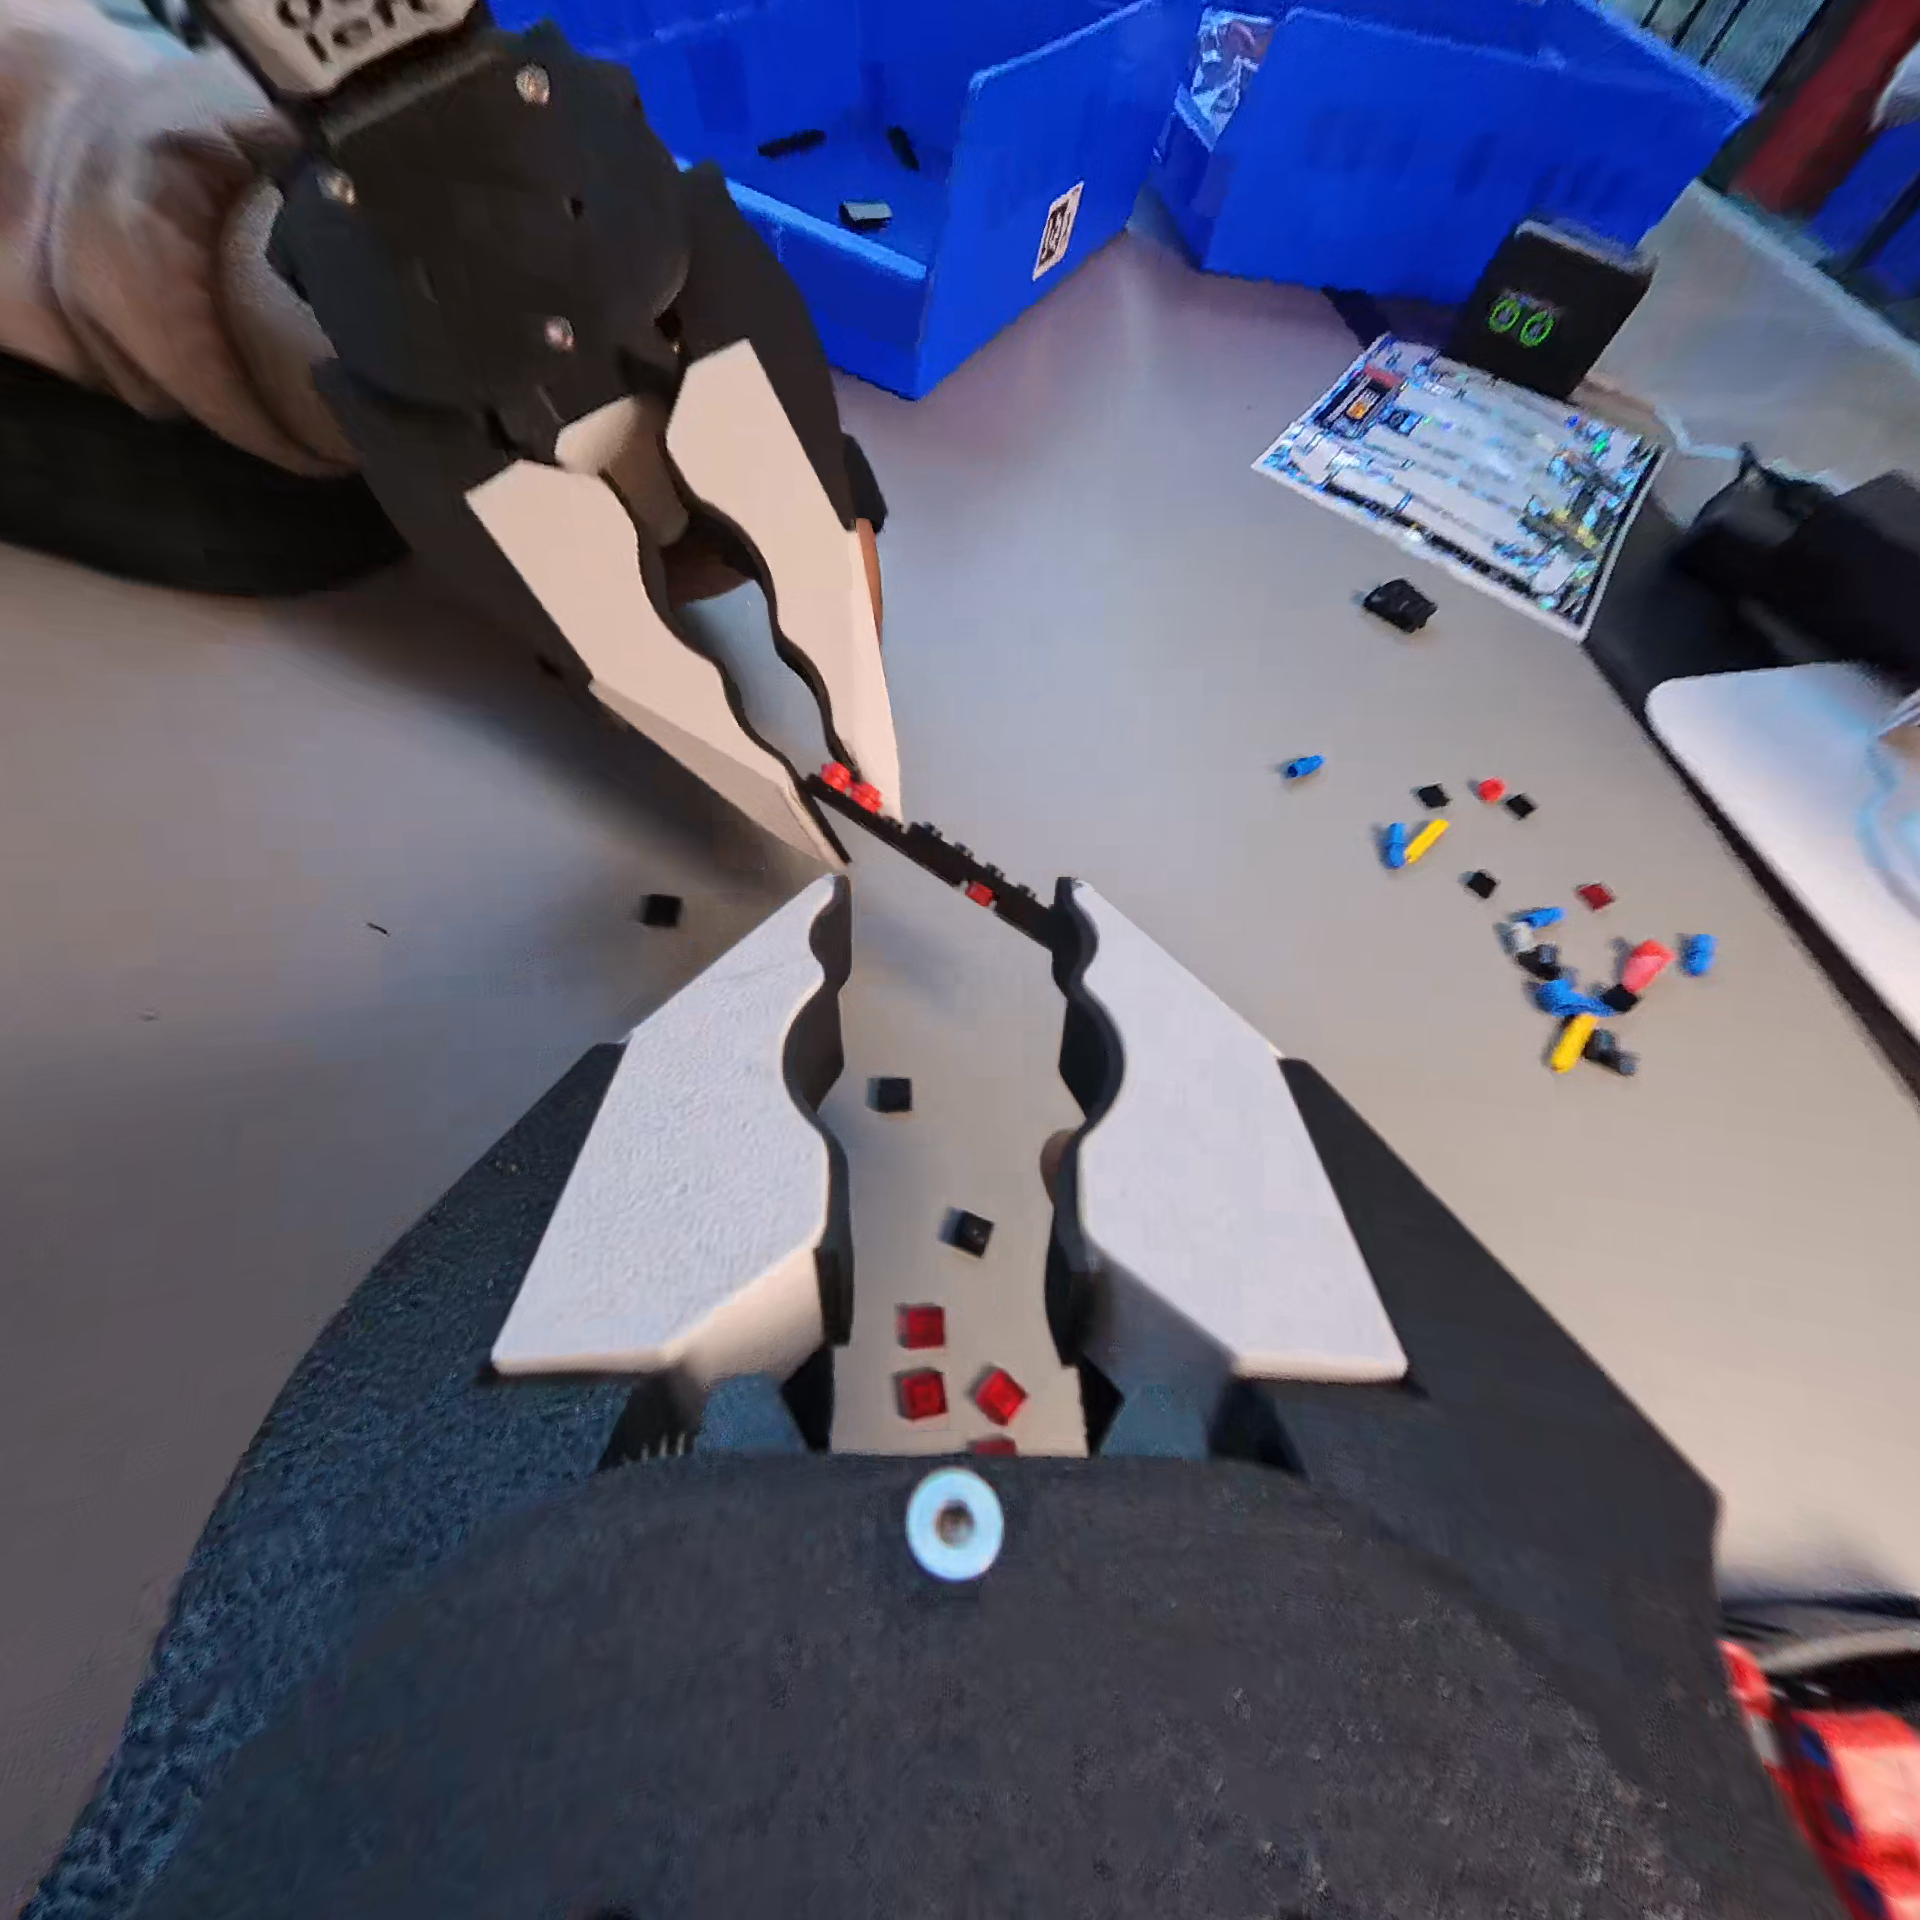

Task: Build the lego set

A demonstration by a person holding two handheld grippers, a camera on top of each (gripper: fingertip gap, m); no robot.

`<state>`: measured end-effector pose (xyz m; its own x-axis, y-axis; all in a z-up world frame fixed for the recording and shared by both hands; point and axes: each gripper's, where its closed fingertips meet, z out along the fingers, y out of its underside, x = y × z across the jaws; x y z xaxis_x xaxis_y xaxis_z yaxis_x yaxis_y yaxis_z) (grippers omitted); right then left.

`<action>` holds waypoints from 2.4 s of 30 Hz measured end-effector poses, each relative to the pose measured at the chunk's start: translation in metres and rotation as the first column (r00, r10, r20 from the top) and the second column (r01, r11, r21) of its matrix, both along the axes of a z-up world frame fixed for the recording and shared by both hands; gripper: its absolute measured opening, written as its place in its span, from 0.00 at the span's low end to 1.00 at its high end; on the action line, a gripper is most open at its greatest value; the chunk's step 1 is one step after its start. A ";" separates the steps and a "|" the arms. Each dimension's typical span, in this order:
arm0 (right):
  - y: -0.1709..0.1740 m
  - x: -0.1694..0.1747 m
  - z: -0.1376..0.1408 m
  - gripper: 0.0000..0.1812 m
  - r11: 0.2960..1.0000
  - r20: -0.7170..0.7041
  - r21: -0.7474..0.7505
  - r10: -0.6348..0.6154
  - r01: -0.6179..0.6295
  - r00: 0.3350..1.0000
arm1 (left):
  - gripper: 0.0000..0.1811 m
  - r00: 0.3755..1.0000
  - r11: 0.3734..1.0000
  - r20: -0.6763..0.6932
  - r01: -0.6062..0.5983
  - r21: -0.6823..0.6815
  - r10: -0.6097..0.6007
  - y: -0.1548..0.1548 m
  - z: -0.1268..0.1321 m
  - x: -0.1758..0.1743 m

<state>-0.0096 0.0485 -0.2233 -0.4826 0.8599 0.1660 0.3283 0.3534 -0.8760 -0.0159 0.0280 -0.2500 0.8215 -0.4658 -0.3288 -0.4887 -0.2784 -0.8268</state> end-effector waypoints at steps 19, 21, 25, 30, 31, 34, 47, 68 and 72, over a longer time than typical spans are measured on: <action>-0.014 0.023 0.027 0.06 0.986 -0.145 -0.007 0.163 -0.165 0.976 | 0.07 0.919 0.968 0.306 0.223 0.113 -0.248 -0.031 0.038 0.015; -0.017 0.021 0.028 0.04 0.987 -0.170 0.022 0.161 -0.159 0.972 | 0.17 0.866 0.975 0.451 0.220 0.043 -0.215 -0.031 0.037 0.011; -0.024 0.018 0.034 0.03 0.984 -0.243 0.097 0.170 -0.151 0.955 | 0.20 0.653 0.968 0.748 0.244 -0.061 -0.117 -0.029 0.047 0.006; -0.030 0.018 0.038 0.03 0.971 -0.287 0.189 0.200 -0.149 0.937 | 0.11 0.534 0.956 0.838 0.289 -0.056 -0.112 -0.031 0.057 0.007; -0.030 0.018 0.038 0.03 0.967 -0.291 0.208 0.205 -0.147 0.935 | 0.10 0.538 0.956 0.836 0.285 -0.064 -0.104 -0.031 0.055 0.007; -0.032 0.017 0.035 0.03 0.955 -0.295 0.258 0.221 -0.146 0.929 | 0.06 0.539 0.957 0.838 0.280 -0.080 -0.088 -0.030 0.052 0.004; -0.029 0.012 0.027 0.03 0.908 -0.306 0.410 0.227 -0.087 0.925 | 0.03 0.400 0.941 0.915 0.326 -0.087 -0.054 -0.031 0.056 0.001; 0.043 0.045 -0.052 0.07 0.993 0.397 0.107 -0.081 0.041 0.914 | 0.03 0.987 0.947 0.149 0.098 -0.305 -0.054 -0.031 -0.032 -0.014; 0.040 0.041 -0.057 0.07 0.989 0.444 0.132 -0.117 0.065 0.888 | 0.03 0.987 0.940 0.146 0.106 -0.325 -0.061 -0.035 -0.034 -0.015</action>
